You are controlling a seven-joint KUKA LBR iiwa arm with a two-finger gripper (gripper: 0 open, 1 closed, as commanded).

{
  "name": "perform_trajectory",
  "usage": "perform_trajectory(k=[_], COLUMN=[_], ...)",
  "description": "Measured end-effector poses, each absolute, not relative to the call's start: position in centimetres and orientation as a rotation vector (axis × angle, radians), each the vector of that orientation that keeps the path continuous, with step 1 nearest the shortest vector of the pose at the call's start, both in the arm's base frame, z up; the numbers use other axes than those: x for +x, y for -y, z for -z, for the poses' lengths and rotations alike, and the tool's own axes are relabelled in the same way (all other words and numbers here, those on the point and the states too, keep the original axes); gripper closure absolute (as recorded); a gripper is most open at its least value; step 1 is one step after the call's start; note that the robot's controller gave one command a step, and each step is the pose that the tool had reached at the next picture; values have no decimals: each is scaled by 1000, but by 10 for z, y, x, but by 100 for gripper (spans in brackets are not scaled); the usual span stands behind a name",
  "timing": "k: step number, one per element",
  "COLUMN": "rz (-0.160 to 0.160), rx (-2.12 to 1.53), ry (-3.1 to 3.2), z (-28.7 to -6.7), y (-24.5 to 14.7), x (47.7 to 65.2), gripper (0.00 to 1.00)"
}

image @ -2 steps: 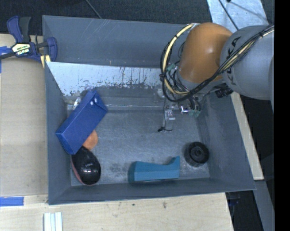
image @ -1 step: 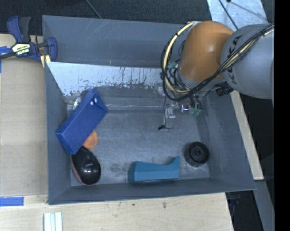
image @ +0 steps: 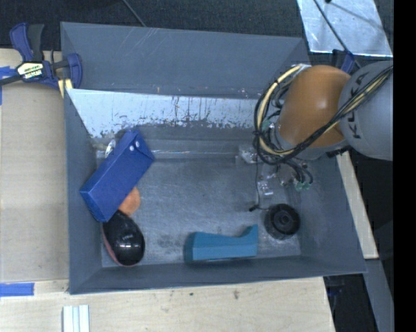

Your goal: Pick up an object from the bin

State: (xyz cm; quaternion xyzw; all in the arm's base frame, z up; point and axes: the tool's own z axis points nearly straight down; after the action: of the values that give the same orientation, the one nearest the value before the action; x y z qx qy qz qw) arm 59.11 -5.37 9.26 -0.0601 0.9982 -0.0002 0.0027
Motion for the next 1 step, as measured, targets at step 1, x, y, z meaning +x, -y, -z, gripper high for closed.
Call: perform_trajectory(k=[1], rz=[7], rx=[-345], ry=[-3117], z=[-114], y=[128], x=[569], gripper=[0])
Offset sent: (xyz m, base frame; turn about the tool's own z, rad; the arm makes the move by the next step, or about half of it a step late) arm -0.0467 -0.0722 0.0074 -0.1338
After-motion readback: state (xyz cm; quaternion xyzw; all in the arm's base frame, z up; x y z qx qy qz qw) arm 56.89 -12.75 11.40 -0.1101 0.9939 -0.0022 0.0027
